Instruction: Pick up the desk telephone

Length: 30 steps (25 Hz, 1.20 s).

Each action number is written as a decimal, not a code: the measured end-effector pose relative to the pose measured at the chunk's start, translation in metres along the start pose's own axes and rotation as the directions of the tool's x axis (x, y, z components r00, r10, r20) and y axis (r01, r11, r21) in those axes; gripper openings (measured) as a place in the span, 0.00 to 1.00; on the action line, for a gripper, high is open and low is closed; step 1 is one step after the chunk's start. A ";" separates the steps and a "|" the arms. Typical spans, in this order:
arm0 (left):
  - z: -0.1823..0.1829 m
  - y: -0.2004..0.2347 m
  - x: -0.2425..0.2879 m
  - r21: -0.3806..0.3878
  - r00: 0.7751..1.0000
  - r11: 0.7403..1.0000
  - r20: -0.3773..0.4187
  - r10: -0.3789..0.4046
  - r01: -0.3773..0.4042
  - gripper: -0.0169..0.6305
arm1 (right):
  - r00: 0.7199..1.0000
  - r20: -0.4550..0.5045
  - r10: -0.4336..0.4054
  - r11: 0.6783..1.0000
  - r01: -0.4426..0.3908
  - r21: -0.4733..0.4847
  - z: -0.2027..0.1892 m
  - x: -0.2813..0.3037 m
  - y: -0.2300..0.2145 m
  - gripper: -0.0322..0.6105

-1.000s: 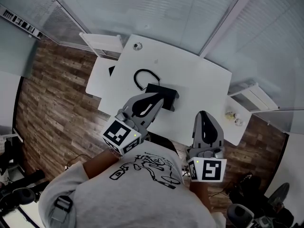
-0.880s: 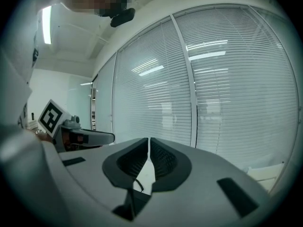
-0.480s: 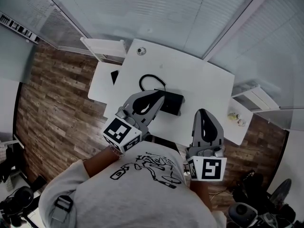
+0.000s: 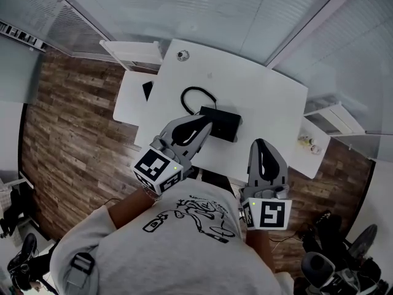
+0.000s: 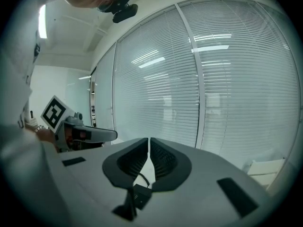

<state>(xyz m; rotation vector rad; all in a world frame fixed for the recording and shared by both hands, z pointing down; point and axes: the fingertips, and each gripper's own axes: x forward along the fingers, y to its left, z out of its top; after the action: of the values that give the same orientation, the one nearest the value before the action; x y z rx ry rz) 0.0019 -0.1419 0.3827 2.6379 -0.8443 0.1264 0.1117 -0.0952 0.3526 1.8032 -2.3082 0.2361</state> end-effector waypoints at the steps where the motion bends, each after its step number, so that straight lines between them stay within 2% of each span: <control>1: -0.003 0.000 -0.001 -0.003 1.000 1.000 -0.005 0.001 -0.001 0.08 | 1.000 -0.009 0.001 1.000 -0.001 0.005 -0.004 -0.001 0.001 0.07; 12: -0.043 0.014 0.003 -0.040 0.996 0.999 -0.083 0.022 -0.025 0.08 | 0.996 -0.080 0.050 0.998 -0.048 0.027 -0.044 0.006 0.007 0.07; 17: -0.072 0.029 0.010 -0.113 0.990 0.993 -0.142 0.010 -0.026 0.08 | 0.986 -0.141 0.091 0.995 -0.083 0.058 -0.076 0.017 0.008 0.07; 21: -0.105 0.043 0.018 -0.130 0.978 0.991 -0.209 0.007 -0.034 0.17 | 0.974 -0.203 0.104 0.992 -0.086 0.093 -0.116 0.029 0.005 0.08; 25: -0.142 0.058 0.024 -0.166 0.962 0.985 -0.272 0.007 -0.054 0.18 | 0.955 -0.270 0.121 0.985 -0.081 0.155 -0.159 0.040 0.002 0.09; 30: -0.186 0.077 0.030 -0.232 0.943 0.969 -0.332 0.000 -0.082 0.18 | 0.939 -0.315 0.138 0.980 -0.084 0.178 -0.188 0.054 0.000 0.15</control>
<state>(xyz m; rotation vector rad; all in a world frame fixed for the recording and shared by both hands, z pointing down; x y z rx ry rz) -0.0127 -0.1474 0.5851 2.2840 -0.7461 0.4354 0.1101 -0.0989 0.5477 1.5589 -2.2056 0.7041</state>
